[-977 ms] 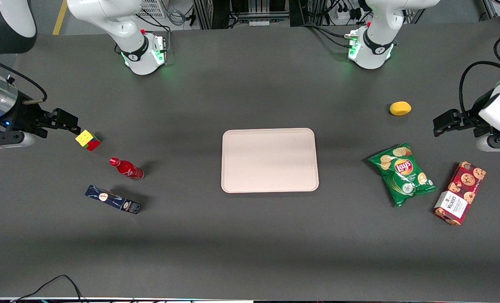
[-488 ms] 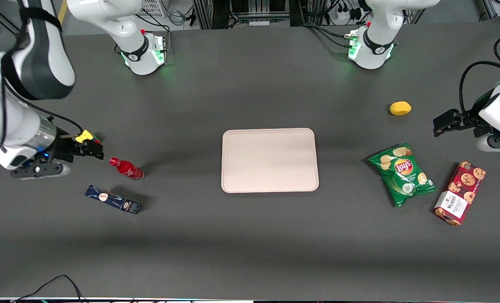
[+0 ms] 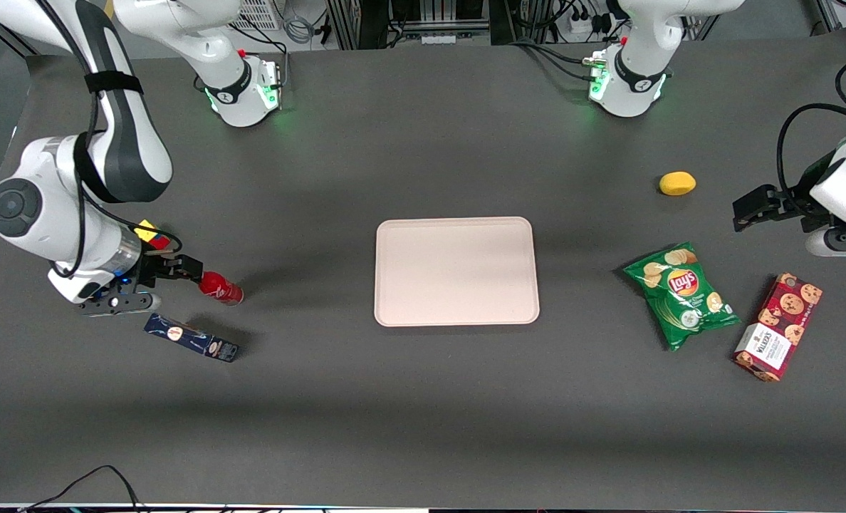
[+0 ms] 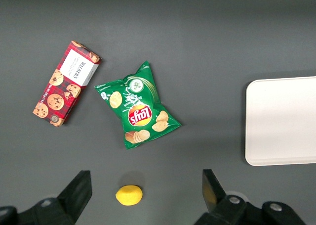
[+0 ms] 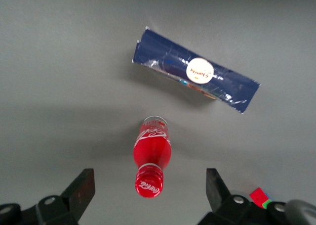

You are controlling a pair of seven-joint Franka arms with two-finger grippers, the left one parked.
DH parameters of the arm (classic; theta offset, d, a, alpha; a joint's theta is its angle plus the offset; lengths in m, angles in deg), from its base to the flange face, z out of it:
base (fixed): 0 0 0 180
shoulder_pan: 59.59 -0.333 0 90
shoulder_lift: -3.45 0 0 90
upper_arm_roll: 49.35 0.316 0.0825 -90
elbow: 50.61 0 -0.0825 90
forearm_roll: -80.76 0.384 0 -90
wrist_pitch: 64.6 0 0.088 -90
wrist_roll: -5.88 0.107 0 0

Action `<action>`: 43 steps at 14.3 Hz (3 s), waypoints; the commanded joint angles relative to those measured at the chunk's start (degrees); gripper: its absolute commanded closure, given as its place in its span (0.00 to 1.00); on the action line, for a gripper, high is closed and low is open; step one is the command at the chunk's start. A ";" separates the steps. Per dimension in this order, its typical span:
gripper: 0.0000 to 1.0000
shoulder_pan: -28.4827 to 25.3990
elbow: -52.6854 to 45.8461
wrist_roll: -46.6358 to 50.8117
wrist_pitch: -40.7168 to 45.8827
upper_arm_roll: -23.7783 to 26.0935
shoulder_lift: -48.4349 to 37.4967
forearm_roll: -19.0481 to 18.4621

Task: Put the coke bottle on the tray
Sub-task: 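Close the right gripper around the bottle's cap end, then lift the bottle and carry it over the white tray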

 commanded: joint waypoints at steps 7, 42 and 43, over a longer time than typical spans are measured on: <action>0.00 -0.05 9.94 -0.21 -9.86 0.31 -1.55 -1.11; 1.00 -7.33 -36.18 24.73 31.10 12.26 3.01 2.76; 1.00 -8.83 -37.85 27.27 31.10 12.69 4.50 3.02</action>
